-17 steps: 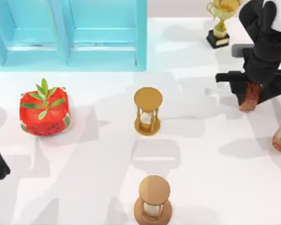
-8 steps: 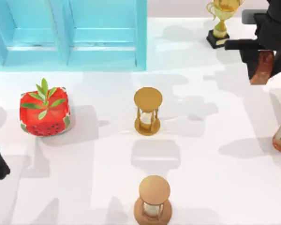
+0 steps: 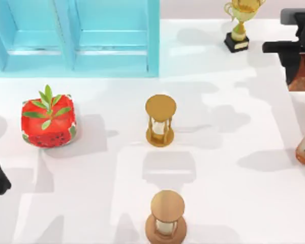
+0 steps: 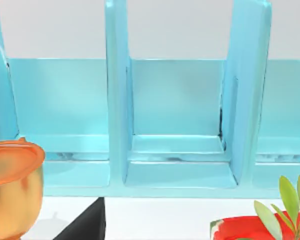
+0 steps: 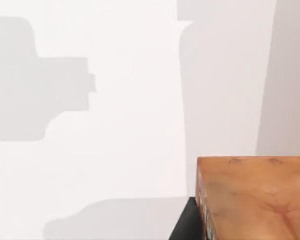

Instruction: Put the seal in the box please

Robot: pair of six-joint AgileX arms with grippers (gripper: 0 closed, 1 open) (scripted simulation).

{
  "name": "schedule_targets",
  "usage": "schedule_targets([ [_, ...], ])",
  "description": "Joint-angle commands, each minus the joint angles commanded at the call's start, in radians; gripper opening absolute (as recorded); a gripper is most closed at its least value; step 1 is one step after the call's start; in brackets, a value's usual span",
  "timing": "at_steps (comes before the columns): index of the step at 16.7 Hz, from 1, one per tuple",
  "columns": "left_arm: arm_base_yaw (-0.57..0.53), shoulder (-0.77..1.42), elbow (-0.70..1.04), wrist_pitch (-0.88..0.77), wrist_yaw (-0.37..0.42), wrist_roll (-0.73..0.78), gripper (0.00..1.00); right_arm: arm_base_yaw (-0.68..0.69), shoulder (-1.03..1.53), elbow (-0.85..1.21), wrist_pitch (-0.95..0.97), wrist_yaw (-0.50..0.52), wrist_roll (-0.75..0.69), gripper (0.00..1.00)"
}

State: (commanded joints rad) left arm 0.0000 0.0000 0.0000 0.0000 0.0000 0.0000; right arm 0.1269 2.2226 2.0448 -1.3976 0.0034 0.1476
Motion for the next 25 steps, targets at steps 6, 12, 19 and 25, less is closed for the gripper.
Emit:
schedule_targets([
  [6, 0.000, 0.000, 0.000, 0.000, 0.000, 0.000, 1.00, -0.333, -0.199, -0.222, 0.009, 0.000, -0.342, 0.00],
  [12, 0.000, 0.000, 0.000, 0.000, 0.000, 0.000, 1.00, -0.573, -0.372, -0.397, 0.030, -0.003, -0.580, 0.00],
  [19, 0.000, 0.000, 0.000, 0.000, 0.000, 0.000, 1.00, -0.573, -0.369, -0.438, 0.071, -0.003, -0.580, 0.00],
  [25, 0.000, 0.000, 0.000, 0.000, 0.000, 0.000, 1.00, -0.574, -0.355, -0.621, 0.272, -0.003, -0.578, 0.00],
])
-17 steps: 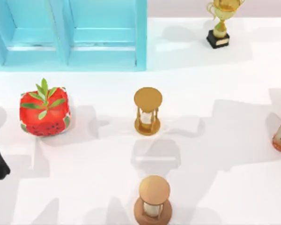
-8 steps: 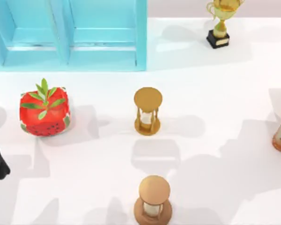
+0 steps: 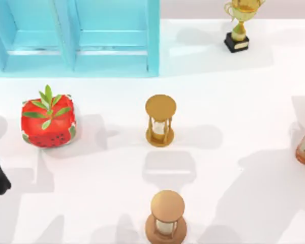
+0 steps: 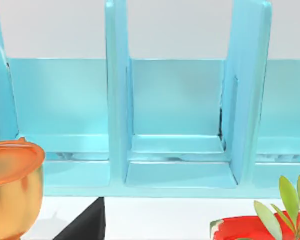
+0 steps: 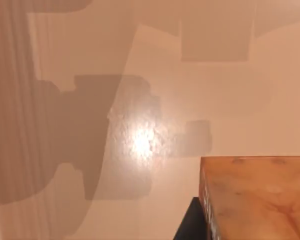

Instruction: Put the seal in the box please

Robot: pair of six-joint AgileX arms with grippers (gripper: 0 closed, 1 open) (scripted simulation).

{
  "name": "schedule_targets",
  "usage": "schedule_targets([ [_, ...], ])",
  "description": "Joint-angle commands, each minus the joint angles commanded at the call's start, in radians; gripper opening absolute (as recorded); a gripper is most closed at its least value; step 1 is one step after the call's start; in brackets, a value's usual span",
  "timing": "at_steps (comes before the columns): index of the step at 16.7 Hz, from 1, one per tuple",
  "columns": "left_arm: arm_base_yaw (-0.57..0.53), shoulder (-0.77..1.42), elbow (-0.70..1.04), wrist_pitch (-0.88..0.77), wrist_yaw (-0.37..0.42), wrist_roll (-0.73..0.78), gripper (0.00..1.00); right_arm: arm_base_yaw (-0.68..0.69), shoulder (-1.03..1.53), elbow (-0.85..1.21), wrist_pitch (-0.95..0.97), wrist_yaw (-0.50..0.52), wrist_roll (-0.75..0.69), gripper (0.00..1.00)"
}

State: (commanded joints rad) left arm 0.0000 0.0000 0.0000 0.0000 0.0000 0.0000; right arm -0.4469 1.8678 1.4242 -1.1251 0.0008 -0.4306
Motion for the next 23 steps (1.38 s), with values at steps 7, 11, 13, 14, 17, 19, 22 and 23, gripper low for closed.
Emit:
schedule_targets([
  [7, 0.000, 0.000, 0.000, 0.000, 0.000, 0.000, 1.00, 0.001, 0.001, -0.010, 0.010, 0.000, -0.001, 0.23],
  [11, 0.000, 0.000, 0.000, 0.000, 0.000, 0.000, 1.00, 0.001, 0.001, -0.010, 0.010, 0.000, -0.001, 0.53],
  [13, 0.000, 0.000, 0.000, 0.000, 0.000, 0.000, 1.00, 0.001, 0.001, -0.010, 0.010, 0.000, -0.001, 0.68],
  [14, 0.000, 0.000, 0.000, 0.000, 0.000, 0.000, 1.00, 0.001, 0.001, -0.010, 0.010, 0.000, -0.001, 0.75],
  [17, 0.000, 0.000, 0.000, 0.000, 0.000, 0.000, 1.00, 0.001, 0.001, -0.010, 0.010, 0.000, -0.001, 0.98],
  [19, 0.000, 0.000, 0.000, 0.000, 0.000, 0.000, 1.00, 0.001, 0.001, -0.010, 0.010, 0.000, -0.001, 1.00],
  [22, 0.000, 0.000, 0.000, 0.000, 0.000, 0.000, 1.00, 0.001, 0.001, -0.010, 0.010, 0.000, -0.001, 1.00],
  [23, 0.000, 0.000, 0.000, 0.000, 0.000, 0.000, 1.00, 0.001, 0.001, -0.010, 0.010, 0.000, -0.001, 1.00],
])
